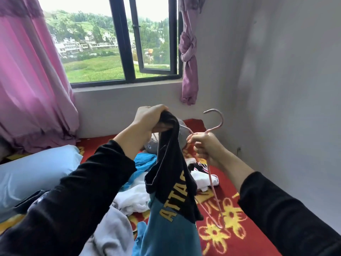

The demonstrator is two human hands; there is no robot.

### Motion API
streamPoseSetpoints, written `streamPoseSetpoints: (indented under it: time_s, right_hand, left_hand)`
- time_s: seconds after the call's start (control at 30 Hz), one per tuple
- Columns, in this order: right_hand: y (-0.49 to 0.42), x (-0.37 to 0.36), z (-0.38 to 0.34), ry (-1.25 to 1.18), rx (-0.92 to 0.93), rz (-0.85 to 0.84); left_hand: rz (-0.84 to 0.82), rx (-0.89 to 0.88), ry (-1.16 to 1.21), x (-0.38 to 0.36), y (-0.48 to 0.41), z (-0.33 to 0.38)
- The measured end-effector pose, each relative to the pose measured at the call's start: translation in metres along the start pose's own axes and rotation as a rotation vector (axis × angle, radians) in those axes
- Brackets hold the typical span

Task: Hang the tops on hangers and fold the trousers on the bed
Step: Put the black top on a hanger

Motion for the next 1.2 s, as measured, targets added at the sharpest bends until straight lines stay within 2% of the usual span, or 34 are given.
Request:
streamPoseSetpoints:
  time_s: [0.1,0.17,0.2,0.3,0.33,0.4,0.53,0.63,0.7,0.83,0.87,0.93,1.07,1.1,1.2]
  right_hand:
    - [0.005,-0.017,-0.002,0.018,0.053,-0.160]
    - [0.007,-0.028,-0.010,0.171,0.072,-0.129]
    - [0.007,-0.032,-0.016,0.247,0.098,-0.052]
    - [0.009,-0.034,-0.036,0.466,0.238,0.328]
    - [0.009,-0.034,-0.039,0.504,0.275,0.412]
    - [0.007,-0.035,-0.042,0.506,0.344,0.469]
    - [0.000,-0.034,-0.040,0.709,0.419,0.470]
    - [-0.016,-0.035,-0.030,0.710,0.305,0.391]
    - [-0.025,-0.030,-0.036,0.728,0.254,0.381]
    - [-0.027,-0.017,-0.084,0.959,0.249,0.429]
    - [-0.028,-0.019,-0.097,1.019,0.276,0.418]
    - [-0.029,-0.025,-0.118,1.041,0.317,0.400]
    - [-0.036,-0.032,-0.134,0.954,0.306,0.332]
    - [-0.037,-0.034,-0.133,0.982,0.280,0.307]
    - [-0.035,-0.041,-0.132,1.087,0.220,0.281]
  left_hand:
    - [0.026,-0.042,0.029,-0.005,-0.003,0.012]
    - [0.040,-0.083,0.028,-0.011,-0.004,0.022]
    - [0.035,-0.102,0.031,-0.014,-0.004,0.027]
    - [0.006,-0.154,0.057,-0.023,0.001,0.044]
    - [0.010,-0.170,0.070,-0.022,0.003,0.050]
    - [0.038,-0.202,0.092,-0.012,0.008,0.063]
    - [0.089,-0.246,0.173,0.021,0.015,0.079]
    - [0.102,-0.248,0.199,0.039,0.019,0.079]
    - [0.201,-0.258,0.157,0.063,0.024,0.076]
    - [0.520,-0.303,-0.448,0.127,0.042,0.077]
    - [0.564,-0.320,-0.552,0.135,0.046,0.075]
    - [0.609,-0.327,-0.605,0.142,0.051,0.069]
    - [0.517,-0.185,-0.165,0.148,0.043,0.037]
    - [0.483,-0.157,-0.143,0.146,0.041,0.030]
    - [0.322,-0.161,-0.306,0.130,0.036,0.022]
Point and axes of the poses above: each hand's wrist, its own y-axis away from the middle knuckle, its own x-axis out of the back of the hand, z = x × y, the point moved 7 cm from there along -y, towards the middle knuckle, and after that the axes turned 14 degrees about -z, right-handed, at the moved point
